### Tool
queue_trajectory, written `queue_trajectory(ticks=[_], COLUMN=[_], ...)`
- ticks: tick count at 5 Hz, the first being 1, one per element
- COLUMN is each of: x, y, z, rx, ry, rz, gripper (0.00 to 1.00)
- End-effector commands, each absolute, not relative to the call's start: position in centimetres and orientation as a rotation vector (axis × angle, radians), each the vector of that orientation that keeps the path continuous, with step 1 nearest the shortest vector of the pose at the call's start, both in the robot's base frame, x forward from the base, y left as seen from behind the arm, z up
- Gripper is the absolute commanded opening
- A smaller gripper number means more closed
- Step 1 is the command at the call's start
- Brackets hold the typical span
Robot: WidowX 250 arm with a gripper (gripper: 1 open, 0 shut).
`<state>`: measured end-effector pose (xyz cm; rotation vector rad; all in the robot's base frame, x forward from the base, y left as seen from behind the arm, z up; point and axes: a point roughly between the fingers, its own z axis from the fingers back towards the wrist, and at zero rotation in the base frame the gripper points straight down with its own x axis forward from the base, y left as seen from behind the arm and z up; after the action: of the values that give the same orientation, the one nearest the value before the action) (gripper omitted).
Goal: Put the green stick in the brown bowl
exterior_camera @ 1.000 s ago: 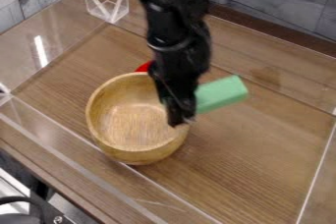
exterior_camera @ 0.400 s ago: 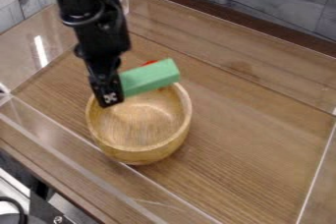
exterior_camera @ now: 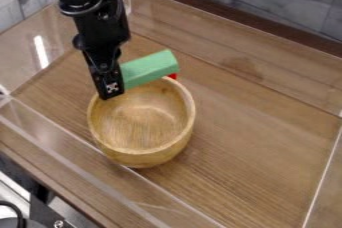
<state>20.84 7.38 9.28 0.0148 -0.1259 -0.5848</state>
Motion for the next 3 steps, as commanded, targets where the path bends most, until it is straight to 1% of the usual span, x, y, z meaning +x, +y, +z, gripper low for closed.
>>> queue_trajectory(ticks=[1, 3], x=[21.9, 22.3], y=[7.5, 7.2], z=[9.5, 10.9], rx=[0.044, 0.032], ry=[-0.151, -0.146], rz=[-0.568, -0.706], gripper=[0.0, 0.0])
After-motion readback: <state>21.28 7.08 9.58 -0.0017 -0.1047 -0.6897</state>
